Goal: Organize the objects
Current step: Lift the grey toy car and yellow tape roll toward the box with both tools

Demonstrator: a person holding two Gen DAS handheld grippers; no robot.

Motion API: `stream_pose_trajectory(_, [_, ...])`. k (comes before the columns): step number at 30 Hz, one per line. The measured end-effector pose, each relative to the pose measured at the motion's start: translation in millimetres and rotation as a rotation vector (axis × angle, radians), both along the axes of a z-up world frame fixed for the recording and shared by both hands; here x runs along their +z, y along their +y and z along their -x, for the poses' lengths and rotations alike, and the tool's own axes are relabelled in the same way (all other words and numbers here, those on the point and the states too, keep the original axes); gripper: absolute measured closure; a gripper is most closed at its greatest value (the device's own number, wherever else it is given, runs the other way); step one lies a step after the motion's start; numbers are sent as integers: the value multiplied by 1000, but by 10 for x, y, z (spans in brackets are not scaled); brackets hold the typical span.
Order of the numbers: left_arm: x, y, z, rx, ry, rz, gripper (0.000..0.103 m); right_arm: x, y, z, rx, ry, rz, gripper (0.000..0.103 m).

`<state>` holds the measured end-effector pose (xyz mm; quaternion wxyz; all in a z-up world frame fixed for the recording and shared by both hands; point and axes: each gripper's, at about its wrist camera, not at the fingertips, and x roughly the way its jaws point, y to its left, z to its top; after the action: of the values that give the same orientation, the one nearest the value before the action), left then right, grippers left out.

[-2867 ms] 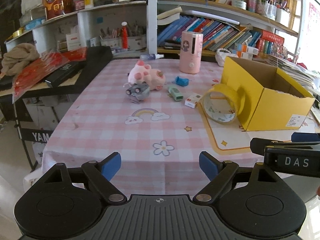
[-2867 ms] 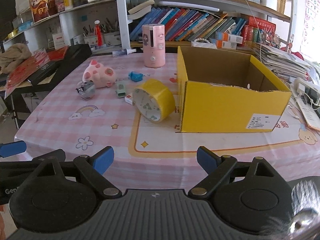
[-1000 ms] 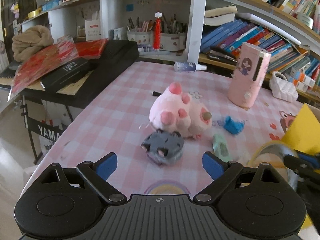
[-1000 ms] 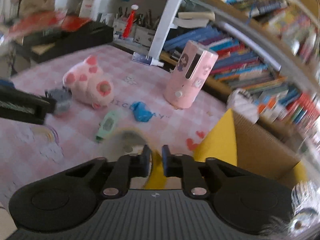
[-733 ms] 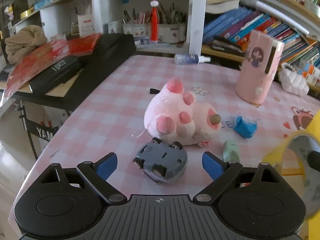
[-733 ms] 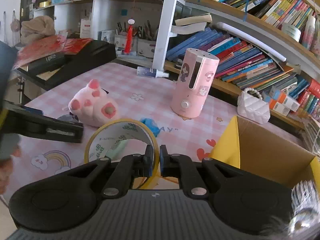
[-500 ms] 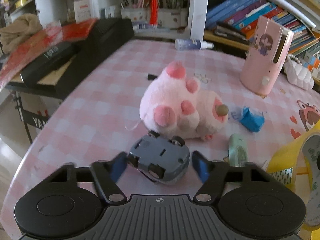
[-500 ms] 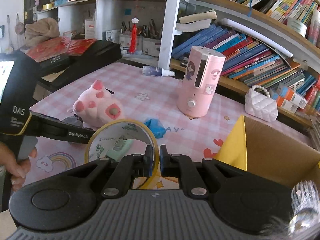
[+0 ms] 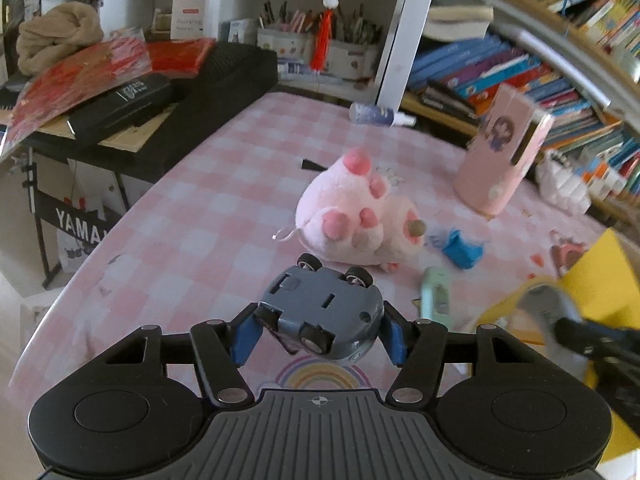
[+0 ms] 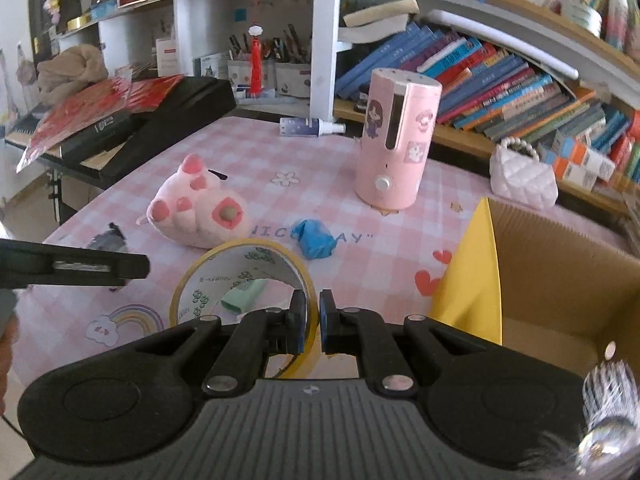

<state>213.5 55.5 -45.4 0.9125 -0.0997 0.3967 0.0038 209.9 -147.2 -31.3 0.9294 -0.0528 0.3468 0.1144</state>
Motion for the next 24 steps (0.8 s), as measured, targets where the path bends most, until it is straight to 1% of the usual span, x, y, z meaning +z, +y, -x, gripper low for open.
stream_pose_trajectory(3, [112,11,147,-12,-31,19,42,7,-14,51,-22,21,-31,96])
stream_pose_trajectory(6, [137,-20,288,-39,-45,-5,42,6,-25,128,-42,44,-62,96])
stream_pose_trajectory(9, [136,-12,445,-51,-40,14,42,12,-6,239,-46,50,-66,96])
stream_pose_trajectory(14, [187,-15,714,-77,-56,34,42,6,45,460,-46,57,-66,96])
stream_pose_trajectory(17, [229,6,859,-86,-70,43,42,10,75,603,-49,62,-69,96])
stream_pose_trajectory(24, [268,72,1197,-108,-75,53,42,54,116,938,-72,56,-79,96])
